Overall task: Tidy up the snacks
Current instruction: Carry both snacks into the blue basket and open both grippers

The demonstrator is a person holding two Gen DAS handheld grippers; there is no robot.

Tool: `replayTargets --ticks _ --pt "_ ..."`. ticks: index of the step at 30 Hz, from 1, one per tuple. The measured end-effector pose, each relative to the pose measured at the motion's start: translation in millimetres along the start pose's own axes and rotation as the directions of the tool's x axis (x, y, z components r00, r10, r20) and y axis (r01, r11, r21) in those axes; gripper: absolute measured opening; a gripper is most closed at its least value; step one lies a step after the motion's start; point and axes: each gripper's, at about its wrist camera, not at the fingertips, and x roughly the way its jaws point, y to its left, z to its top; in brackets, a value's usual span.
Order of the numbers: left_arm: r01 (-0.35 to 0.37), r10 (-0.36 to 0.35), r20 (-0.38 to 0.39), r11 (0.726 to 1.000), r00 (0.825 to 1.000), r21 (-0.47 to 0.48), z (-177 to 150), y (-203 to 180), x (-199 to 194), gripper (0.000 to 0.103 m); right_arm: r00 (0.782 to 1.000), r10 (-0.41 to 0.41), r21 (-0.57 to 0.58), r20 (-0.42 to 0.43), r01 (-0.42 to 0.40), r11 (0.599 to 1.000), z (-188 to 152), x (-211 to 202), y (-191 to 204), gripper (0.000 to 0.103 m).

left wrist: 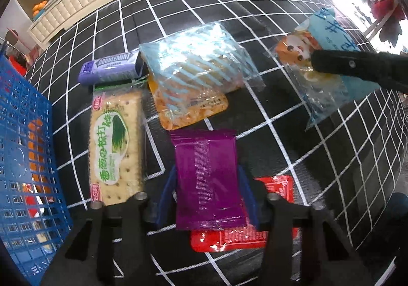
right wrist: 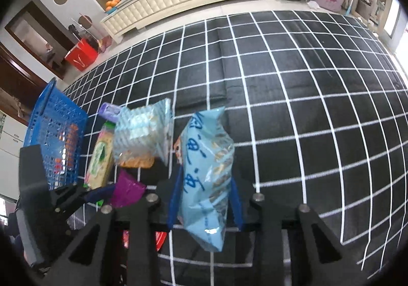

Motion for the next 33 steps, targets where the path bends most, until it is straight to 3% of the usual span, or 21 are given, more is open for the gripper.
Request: replayTargets --ticks 7,9,16,24,33 --pt "0.016 -0.015 0.016 0.999 1.0 -0.043 -16.2 1.1 -7.5 0.044 1.0 -0.005 0.017 0.015 0.005 1.0 -15.1 -23.6 4.0 0.039" --pt "0.043 -0.04 0.056 0.997 0.998 -0.061 -38.3 6.3 -25.2 0.044 0.999 -0.007 0.002 0.04 0.007 1.0 -16.8 -37.9 12.7 0.038" --pt "0.054 -0.035 0.206 0.995 0.978 -0.085 -49.7 24.1 -108.7 0.044 0.992 0.038 -0.091 0.12 -0.027 0.996 -12.1 -79.4 74.5 0.038" --pt "0.047 0.014 0.337 0.984 0.941 -0.173 -77.9 87.8 -197.2 0.044 0.977 0.156 -0.216 0.147 -0.122 0.969 -2.6 -97.1 170.4 0.038" --pt "0.012 0.094 0.335 0.954 0.937 -0.301 -120.2 187.9 -224.4 0.045 0.976 0.199 -0.311 0.088 -0.163 0.937 5.9 -59.0 258.1 0.038"
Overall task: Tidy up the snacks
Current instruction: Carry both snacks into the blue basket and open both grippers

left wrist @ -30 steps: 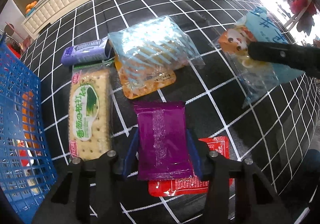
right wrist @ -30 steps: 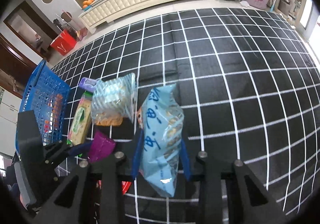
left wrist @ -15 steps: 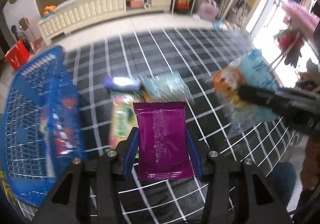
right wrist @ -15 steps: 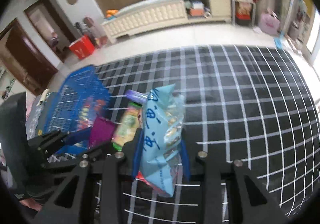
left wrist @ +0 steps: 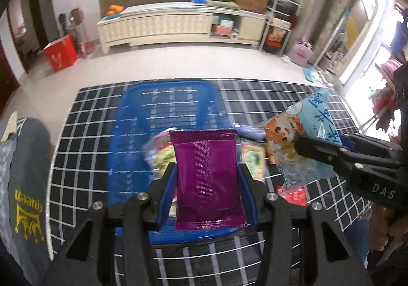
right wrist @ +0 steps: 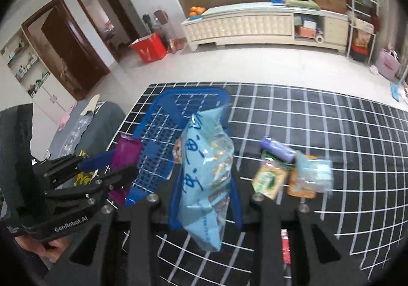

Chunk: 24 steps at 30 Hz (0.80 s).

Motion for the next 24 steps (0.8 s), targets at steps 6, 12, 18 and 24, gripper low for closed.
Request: replayTargets --ticks 6,12,18,24 --pt "-0.003 0.002 -0.026 1.0 1.0 -0.014 -7.8 41.0 2.0 0.045 0.998 -0.014 -0.045 -0.059 0.011 0.999 -2.8 31.7 31.2 0.038" --pt "0.03 -0.031 -0.056 0.999 0.998 -0.015 -3.0 57.3 19.3 0.045 0.992 -0.058 -0.076 -0.11 0.05 0.996 -8.1 52.2 41.6 0.038" --pt "0.04 -0.042 -0.068 0.999 0.997 -0.028 -2.7 66.5 26.8 0.049 0.987 -0.09 -0.103 -0.131 0.077 0.992 -10.5 63.0 52.1 0.038" --pt "0.062 -0.063 -0.038 0.998 0.997 -0.019 -2.8 71.8 18.2 0.058 0.981 -0.114 -0.135 -0.16 0.092 0.986 -15.2 70.8 60.1 0.038"
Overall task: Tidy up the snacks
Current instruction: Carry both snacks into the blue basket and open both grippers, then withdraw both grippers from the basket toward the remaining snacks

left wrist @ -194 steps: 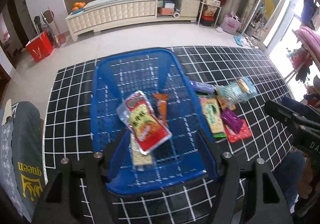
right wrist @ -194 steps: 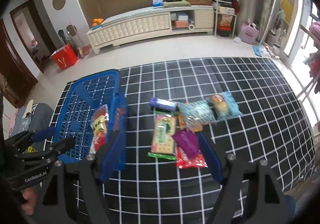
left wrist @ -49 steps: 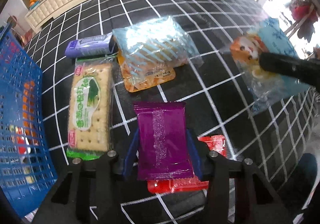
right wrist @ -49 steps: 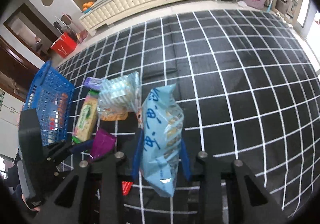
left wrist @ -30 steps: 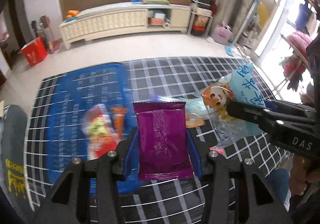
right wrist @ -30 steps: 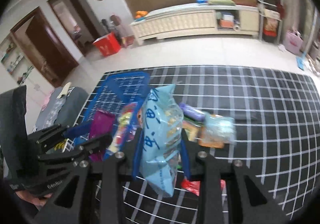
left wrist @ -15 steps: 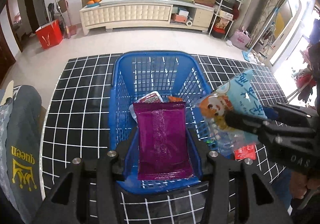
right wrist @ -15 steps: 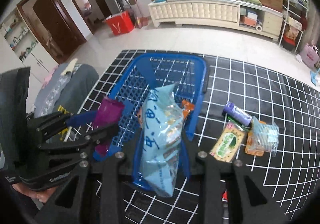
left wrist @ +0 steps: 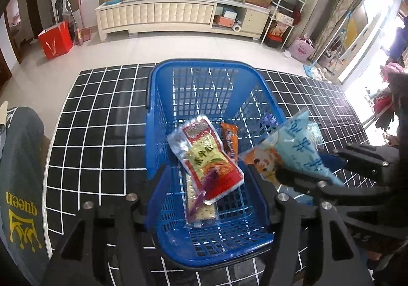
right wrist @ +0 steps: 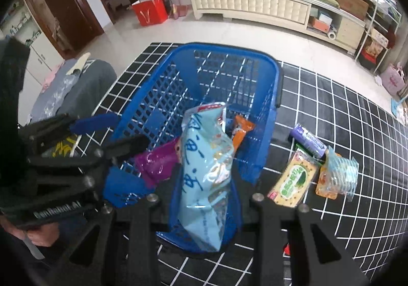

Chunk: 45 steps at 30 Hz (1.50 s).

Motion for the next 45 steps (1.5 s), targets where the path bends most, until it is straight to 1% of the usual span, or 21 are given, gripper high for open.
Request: replayTargets --ticks 5,8,13,17,19,20,21,24,27,30,31,37,40,45 --pt "0.013 -0.011 0.025 0.999 1.0 -0.049 -0.5 13.9 -6.8 0.058 0.999 -0.028 -0.059 -0.025 0.027 0.998 -1.7 6.4 12.0 0.038" --pt "0.01 -0.008 0.029 0.998 1.0 -0.058 -1.9 19.2 -9.5 0.058 0.998 -0.037 -0.085 -0.047 0.033 0.996 -2.4 14.7 15.8 0.038" --pt "0.008 -0.007 0.03 0.999 1.0 -0.052 -7.3 23.1 -11.7 0.058 0.995 -0.034 -0.082 -0.094 0.026 0.996 -9.8 29.1 16.7 0.038" --pt "0.005 -0.004 0.027 0.999 1.0 -0.041 -10.2 23.0 -13.2 0.058 0.995 -0.038 -0.069 -0.091 0.032 0.997 -13.5 26.9 15.0 0.041" --pt "0.002 -0.001 0.028 0.999 1.0 -0.036 -11.3 21.3 -14.3 0.058 0.996 -0.024 -0.06 -0.085 0.019 0.998 -14.4 23.0 14.0 0.047" --pt "0.003 -0.002 0.026 0.999 1.0 -0.034 -12.1 20.2 -14.6 0.058 0.997 -0.008 -0.055 -0.079 0.004 0.998 -15.3 19.9 14.0 0.054" --pt "0.001 0.0 0.025 1.0 1.0 -0.031 -12.8 18.7 -15.1 0.058 0.997 -0.012 -0.054 -0.071 0.008 0.998 -16.1 16.7 14.5 0.064" --pt "-0.002 0.003 0.024 1.0 1.0 -0.02 -15.0 12.7 -16.5 0.058 1.0 -0.015 -0.062 -0.02 0.013 0.998 -18.4 0.8 16.1 0.075" --pt "-0.009 0.009 0.021 1.0 1.0 -0.002 -17.3 4.0 -18.9 0.058 0.999 -0.041 -0.055 0.025 0.042 0.998 -20.7 -15.0 13.2 0.079" --pt "-0.009 0.009 0.025 1.0 1.0 0.014 -19.3 -5.2 -23.1 0.058 0.998 -0.049 -0.046 0.047 0.051 0.998 -24.4 -31.2 5.4 0.081" --pt "-0.004 0.004 0.029 1.0 1.0 0.015 -19.9 -6.9 -24.7 0.06 0.997 -0.056 -0.042 0.055 0.058 0.997 -26.1 -35.8 1.7 0.081" --pt "0.005 -0.008 0.049 0.998 0.999 0.057 -18.1 -34.5 -34.7 0.064 0.991 -0.096 0.03 0.096 0.093 0.995 -39.3 -67.0 -37.4 0.082" --pt "0.015 -0.02 0.058 0.996 0.998 0.083 -16.4 -54.0 -36.5 0.067 0.987 -0.117 0.077 0.111 0.109 0.991 -45.9 -81.5 -62.7 0.082" --pt "0.032 -0.039 0.048 0.991 0.998 0.132 -11.3 -94.1 -27.8 0.068 0.981 -0.145 0.142 0.125 0.127 0.982 -60.0 -98.3 -104.8 0.082"
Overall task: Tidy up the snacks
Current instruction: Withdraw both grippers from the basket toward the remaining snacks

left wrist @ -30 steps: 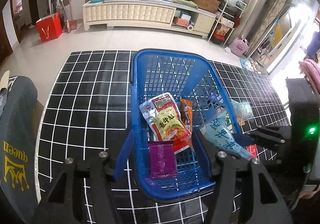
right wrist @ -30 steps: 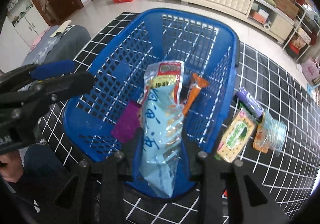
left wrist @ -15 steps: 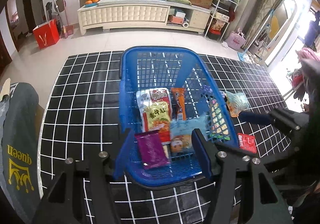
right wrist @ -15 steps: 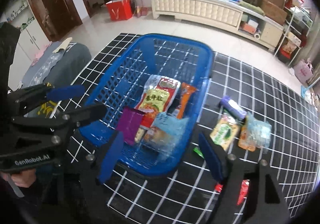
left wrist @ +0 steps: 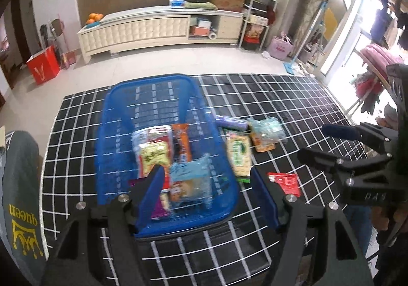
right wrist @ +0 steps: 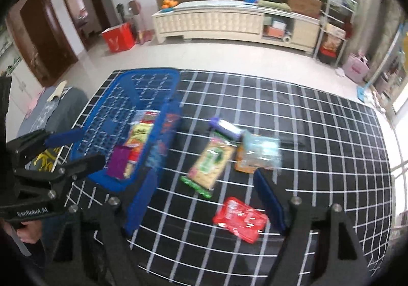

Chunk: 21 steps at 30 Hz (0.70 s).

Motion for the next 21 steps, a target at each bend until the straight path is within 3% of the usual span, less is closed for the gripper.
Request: replayTargets --ticks 10,21 --pt "0.052 -0.05 -0.042 0.997 0.998 0.063 14.4 -80.3 45.6 0.068 0.998 -0.059 0.066 -0.015 0.059 0.996 -13.4 1.3 -82.6 0.082" --pt "0.0 0.01 -0.139 0.998 0.99 0.069 13.4 -124.3 124.4 0.068 0.996 -0.042 0.115 -0.084 0.052 0.992 -32.2 43.9 -140.8 0.082"
